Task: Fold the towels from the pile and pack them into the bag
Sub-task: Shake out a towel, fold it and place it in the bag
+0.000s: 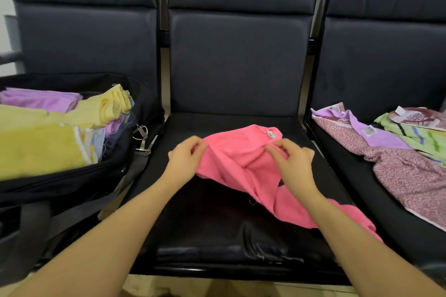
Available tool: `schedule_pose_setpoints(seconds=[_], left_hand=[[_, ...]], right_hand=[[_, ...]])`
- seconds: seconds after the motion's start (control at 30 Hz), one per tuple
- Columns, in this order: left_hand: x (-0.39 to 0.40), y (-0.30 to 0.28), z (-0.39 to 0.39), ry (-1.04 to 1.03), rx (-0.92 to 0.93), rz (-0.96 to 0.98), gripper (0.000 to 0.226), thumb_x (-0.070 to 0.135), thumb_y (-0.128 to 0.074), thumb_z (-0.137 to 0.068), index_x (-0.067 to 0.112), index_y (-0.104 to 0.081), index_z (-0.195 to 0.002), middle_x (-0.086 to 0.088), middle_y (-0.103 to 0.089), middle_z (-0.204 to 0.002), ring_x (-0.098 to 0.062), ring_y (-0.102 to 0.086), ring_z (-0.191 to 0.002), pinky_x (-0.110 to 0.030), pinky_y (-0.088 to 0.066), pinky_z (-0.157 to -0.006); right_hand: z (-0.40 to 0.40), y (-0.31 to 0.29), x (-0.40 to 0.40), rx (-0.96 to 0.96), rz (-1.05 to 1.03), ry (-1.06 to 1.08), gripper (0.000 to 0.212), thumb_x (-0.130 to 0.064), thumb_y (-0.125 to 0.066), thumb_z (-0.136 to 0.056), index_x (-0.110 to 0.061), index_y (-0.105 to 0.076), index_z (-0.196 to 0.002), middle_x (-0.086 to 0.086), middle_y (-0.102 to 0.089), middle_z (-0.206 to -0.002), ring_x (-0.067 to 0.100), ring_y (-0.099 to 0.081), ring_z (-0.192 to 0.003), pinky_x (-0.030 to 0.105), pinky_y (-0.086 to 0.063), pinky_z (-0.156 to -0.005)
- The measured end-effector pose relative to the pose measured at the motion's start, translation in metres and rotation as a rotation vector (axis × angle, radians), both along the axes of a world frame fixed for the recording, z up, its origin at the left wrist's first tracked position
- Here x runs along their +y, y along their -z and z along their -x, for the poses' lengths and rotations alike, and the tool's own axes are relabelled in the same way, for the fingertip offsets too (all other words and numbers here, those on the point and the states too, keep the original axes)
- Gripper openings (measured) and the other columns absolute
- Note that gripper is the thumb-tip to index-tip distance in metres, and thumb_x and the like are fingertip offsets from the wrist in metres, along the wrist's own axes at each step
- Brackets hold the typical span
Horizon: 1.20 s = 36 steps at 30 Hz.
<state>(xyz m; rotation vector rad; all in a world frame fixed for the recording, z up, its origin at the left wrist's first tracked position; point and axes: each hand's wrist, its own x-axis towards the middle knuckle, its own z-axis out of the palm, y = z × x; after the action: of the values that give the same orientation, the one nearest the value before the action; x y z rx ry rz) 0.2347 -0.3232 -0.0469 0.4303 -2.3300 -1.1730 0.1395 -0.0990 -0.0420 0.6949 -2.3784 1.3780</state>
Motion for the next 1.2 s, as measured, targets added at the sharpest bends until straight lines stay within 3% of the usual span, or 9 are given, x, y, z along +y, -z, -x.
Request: schedule_pose_setpoints(seconds=[0.13, 0.27, 0.37, 0.53, 0.73, 0.9, 0.97, 1.03, 1.2], left_hand=[[0.012, -0.042, -0.006, -0.022, 0.183, -0.075, 0.027, 0.018, -0.044, -0.099, 0.031, -0.051, -0.076, 0.01, -0.058, -0.087, 0.0, -0.051, -0.081, -0.024, -0.037, -0.079], [0.031, -0.075, -0.013, 0.0, 0.264, 0.043, 0.02, 0.024, -0.038, -0.1, 0.036, -0.053, -0.095, 0.012, -0.051, -0.102, -0.006, -0.046, -0.102, -0.027, -0.029, -0.096], [0.052, -0.086, -0.009, 0.11, 0.156, 0.208, 0.037, 0.051, -0.032, -0.091, 0.044, -0.053, -0.12, 0.014, -0.037, -0.092, -0.011, -0.034, -0.098, -0.024, -0.018, -0.087], [0.07, -0.088, -0.004, 0.214, 0.097, 0.001, 0.025, 0.039, -0.041, -0.1, 0.036, -0.056, -0.08, 0.012, -0.035, -0.084, -0.014, -0.038, -0.098, -0.033, -0.027, -0.096], [0.066, -0.09, -0.002, -0.014, 0.186, -0.072, 0.032, 0.041, -0.044, -0.098, 0.034, -0.05, -0.068, 0.011, -0.041, -0.081, -0.021, -0.048, -0.101, -0.046, -0.034, -0.1], [0.058, -0.089, 0.0, -0.076, 0.163, -0.02, 0.027, 0.043, -0.042, -0.099, 0.028, -0.057, -0.082, 0.012, -0.042, -0.087, -0.019, -0.043, -0.105, -0.041, -0.031, -0.101], [0.057, -0.088, -0.001, -0.077, 0.153, -0.007, 0.026, 0.043, -0.041, -0.099, 0.028, -0.057, -0.085, 0.012, -0.041, -0.088, -0.017, -0.041, -0.105, -0.039, -0.028, -0.1], [0.057, -0.087, -0.001, -0.09, 0.145, 0.008, 0.027, 0.043, -0.042, -0.099, 0.025, -0.059, -0.088, 0.011, -0.04, -0.087, -0.018, -0.041, -0.104, -0.034, -0.024, -0.096], [0.045, -0.081, -0.003, -0.087, 0.067, 0.083, 0.017, 0.036, -0.044, -0.099, 0.028, -0.058, -0.094, 0.008, -0.042, -0.087, -0.017, -0.043, -0.101, -0.03, -0.023, -0.09]], right_hand=[[-0.015, -0.043, -0.015, 0.006, 0.251, -0.084, 0.009, -0.037, -0.063, -0.086, -0.045, -0.065, -0.081, -0.017, -0.067, -0.089, 0.025, -0.056, -0.105, 0.05, -0.042, -0.096], [-0.027, -0.08, -0.023, 0.135, 0.281, -0.154, 0.014, -0.04, -0.062, -0.082, -0.054, -0.062, -0.079, -0.024, -0.061, -0.091, 0.009, -0.057, -0.099, 0.055, -0.039, -0.097], [-0.029, -0.091, -0.025, 0.185, 0.253, -0.219, 0.005, -0.053, -0.059, -0.077, -0.055, -0.063, -0.078, -0.025, -0.054, -0.091, 0.002, -0.05, -0.099, 0.053, -0.036, -0.099], [-0.031, -0.091, -0.025, 0.164, 0.245, -0.235, 0.006, -0.048, -0.061, -0.078, -0.05, -0.066, -0.081, -0.019, -0.052, -0.092, 0.006, -0.048, -0.101, 0.052, -0.037, -0.098], [-0.027, -0.071, -0.016, 0.027, 0.118, -0.151, 0.021, -0.043, -0.076, -0.074, -0.042, -0.057, -0.084, -0.017, -0.06, -0.089, 0.003, -0.049, -0.087, 0.052, -0.037, -0.098], [-0.033, -0.062, -0.02, -0.212, 0.08, -0.254, 0.029, -0.058, -0.069, -0.064, -0.037, -0.067, -0.084, -0.016, -0.068, -0.089, 0.01, -0.061, -0.085, 0.056, -0.04, -0.097], [-0.036, -0.061, -0.023, -0.227, 0.056, -0.271, 0.024, -0.055, -0.069, -0.067, -0.038, -0.067, -0.084, -0.014, -0.067, -0.094, 0.015, -0.062, -0.091, 0.053, -0.043, -0.096], [-0.039, -0.062, -0.023, -0.214, 0.154, -0.271, 0.006, -0.032, -0.072, -0.08, -0.028, -0.068, -0.081, -0.008, -0.066, -0.089, 0.012, -0.061, -0.085, 0.046, -0.049, -0.09], [-0.04, -0.066, -0.019, -0.121, 0.467, -0.225, 0.012, -0.013, -0.064, -0.09, -0.024, -0.059, -0.089, -0.006, -0.061, -0.071, 0.003, -0.054, -0.066, 0.018, -0.043, -0.065]])
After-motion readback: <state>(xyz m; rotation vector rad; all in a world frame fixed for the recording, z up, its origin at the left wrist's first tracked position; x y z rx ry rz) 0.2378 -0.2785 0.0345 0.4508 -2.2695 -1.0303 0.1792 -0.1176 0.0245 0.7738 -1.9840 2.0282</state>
